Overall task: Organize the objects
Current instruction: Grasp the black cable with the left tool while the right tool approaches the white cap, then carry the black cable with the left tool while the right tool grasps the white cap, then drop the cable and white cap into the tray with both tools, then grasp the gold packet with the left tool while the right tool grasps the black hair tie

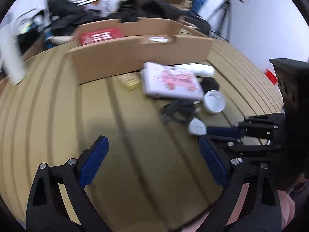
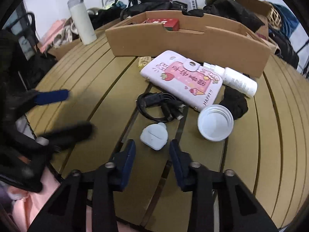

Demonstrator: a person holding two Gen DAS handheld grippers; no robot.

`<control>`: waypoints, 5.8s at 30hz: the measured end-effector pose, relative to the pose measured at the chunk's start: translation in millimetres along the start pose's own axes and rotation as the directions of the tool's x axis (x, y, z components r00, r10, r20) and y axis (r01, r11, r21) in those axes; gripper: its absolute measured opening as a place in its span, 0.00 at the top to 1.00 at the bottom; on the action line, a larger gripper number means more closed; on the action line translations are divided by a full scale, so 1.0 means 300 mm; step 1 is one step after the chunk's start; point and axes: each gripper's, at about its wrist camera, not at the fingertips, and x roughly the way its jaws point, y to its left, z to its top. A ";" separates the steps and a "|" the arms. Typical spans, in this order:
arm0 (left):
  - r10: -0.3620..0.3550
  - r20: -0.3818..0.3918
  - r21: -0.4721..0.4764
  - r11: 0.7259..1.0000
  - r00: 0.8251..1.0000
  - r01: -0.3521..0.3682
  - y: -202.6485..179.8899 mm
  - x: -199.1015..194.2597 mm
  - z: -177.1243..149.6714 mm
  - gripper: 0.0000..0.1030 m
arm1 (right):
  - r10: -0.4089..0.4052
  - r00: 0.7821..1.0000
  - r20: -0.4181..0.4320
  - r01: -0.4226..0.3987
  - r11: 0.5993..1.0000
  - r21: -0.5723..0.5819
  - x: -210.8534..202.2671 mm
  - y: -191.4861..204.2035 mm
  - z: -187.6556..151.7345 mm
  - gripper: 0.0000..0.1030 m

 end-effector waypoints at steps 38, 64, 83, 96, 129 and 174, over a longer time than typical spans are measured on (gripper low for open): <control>0.092 0.091 -0.289 0.955 0.992 -0.062 0.146 -0.260 -0.030 0.60 | 0.000 1.000 -0.028 -0.002 0.997 -0.081 0.010 0.021 0.056 0.84; 0.053 0.087 -0.280 0.960 0.995 -0.027 0.118 -0.264 -0.064 0.60 | -0.132 0.991 -0.004 0.132 0.989 -0.064 0.033 -0.004 0.118 0.74; -0.024 0.174 -0.148 0.988 0.984 0.050 -0.165 -0.599 -0.100 0.60 | -0.084 0.979 0.185 0.061 0.990 0.130 -0.597 0.036 -0.199 0.75; -0.062 0.098 -0.258 0.962 0.993 0.086 0.121 -0.095 0.732 0.60 | -0.087 0.988 0.128 0.078 0.994 0.079 -0.314 -0.313 0.670 0.75; 0.370 0.169 -0.210 0.919 0.914 -0.333 0.092 -0.628 0.330 0.00 | -0.248 0.926 0.286 0.235 0.969 0.079 -0.677 -0.178 0.456 0.19; 0.125 -0.011 -0.226 0.966 0.992 -0.125 0.151 0.177 0.240 0.38 | -0.212 0.967 0.139 0.197 0.974 0.112 -0.124 -0.251 0.147 0.22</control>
